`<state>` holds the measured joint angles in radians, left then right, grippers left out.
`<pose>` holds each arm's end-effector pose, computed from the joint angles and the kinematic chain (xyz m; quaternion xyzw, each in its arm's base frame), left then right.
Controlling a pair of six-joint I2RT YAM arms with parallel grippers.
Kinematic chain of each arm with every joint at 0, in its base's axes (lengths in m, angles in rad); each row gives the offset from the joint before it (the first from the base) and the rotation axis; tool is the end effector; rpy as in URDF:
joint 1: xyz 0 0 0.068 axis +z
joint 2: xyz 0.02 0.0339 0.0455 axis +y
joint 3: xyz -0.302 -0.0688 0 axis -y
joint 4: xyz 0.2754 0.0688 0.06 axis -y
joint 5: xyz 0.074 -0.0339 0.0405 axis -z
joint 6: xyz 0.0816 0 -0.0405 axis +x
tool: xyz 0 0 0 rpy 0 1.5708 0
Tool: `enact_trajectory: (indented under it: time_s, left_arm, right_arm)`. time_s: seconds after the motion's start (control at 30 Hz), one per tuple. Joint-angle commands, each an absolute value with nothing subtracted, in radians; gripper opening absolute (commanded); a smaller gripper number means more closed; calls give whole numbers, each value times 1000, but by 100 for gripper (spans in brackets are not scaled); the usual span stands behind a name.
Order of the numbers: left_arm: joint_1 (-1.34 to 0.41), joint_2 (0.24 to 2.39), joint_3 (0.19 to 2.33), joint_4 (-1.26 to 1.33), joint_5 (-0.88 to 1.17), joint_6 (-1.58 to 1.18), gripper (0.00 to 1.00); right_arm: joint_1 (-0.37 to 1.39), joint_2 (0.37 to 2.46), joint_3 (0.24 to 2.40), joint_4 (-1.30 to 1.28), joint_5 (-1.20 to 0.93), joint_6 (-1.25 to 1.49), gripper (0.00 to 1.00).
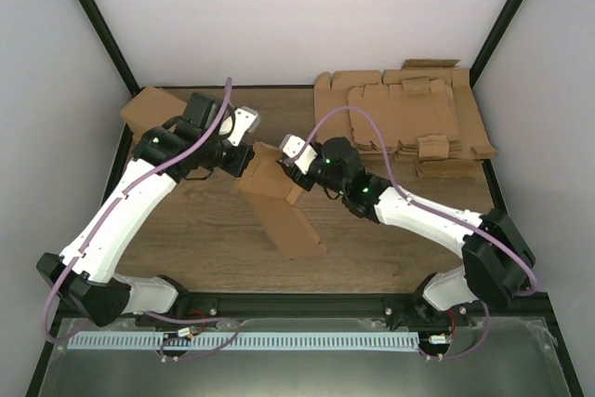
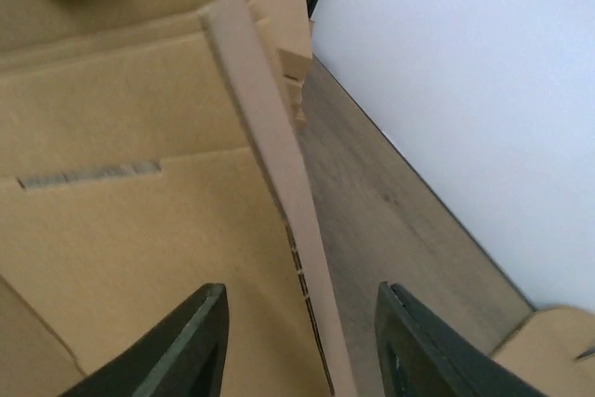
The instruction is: Fold the paper box
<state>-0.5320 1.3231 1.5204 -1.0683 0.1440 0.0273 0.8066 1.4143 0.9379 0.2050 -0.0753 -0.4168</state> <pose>0.2560 -0.1643 0.4007 0.2823 0.8938 -0.1508 0.3142 0.2688 0.2893 0.2972 -0.4756 0.6383 0.1465 0.5873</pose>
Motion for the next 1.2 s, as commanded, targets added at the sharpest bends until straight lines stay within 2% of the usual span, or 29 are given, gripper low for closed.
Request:
enact_trajectory:
  time_s: [0.0, 0.03, 0.07, 0.2, 0.3, 0.37, 0.47, 0.57, 0.67, 0.73, 0.8, 0.93, 1.17]
  left_arm:
    - [-537, 1307, 1533, -1060, 160, 32, 8]
    - [-535, 1308, 1534, -1060, 160, 34, 8]
    - [-537, 1307, 1534, -1059, 160, 34, 8]
    - [-537, 1309, 1536, -1058, 165, 35, 9]
    - [-537, 1308, 1538, -1057, 166, 34, 10]
    - [-537, 1300, 1540, -1051, 163, 29, 21]
    - [-537, 1257, 1539, -1017, 163, 1, 45]
    - [-535, 1189, 1538, -949, 182, -38, 62]
    - [-533, 1130, 1537, -897, 174, -92, 74]
    - [-530, 1107, 1540, -880, 162, -124, 78]
    - [-523, 1104, 1539, -874, 160, -156, 78]
    - [-456, 1109, 1483, -832, 269, -227, 68]
    - [-280, 1010, 1204, -601, 543, -395, 59]
  right_arm:
    - [814, 1443, 1008, 206, -54, -473, 35]
    - [814, 1451, 1016, 203, -47, -471, 25]
    - [814, 1458, 1023, 204, -37, -464, 20]
    - [815, 1472, 1035, 215, -35, -459, 19]
    - [815, 1474, 1038, 230, -22, -442, 10]
    - [815, 1471, 1042, 235, -9, -410, 1]
    - [812, 1461, 1055, 225, 42, -325, 1]
    - [793, 1429, 1052, 207, 83, -171, 1]
    - [771, 1391, 1045, 154, 127, 27, 1]
    - [770, 1366, 1031, 113, 168, 180, 1]
    - [769, 1343, 1006, 83, 208, 343, 1]
    - [769, 1281, 884, 110, 280, 580, 1]
    - [772, 1219, 753, 191, 381, 537, 1]
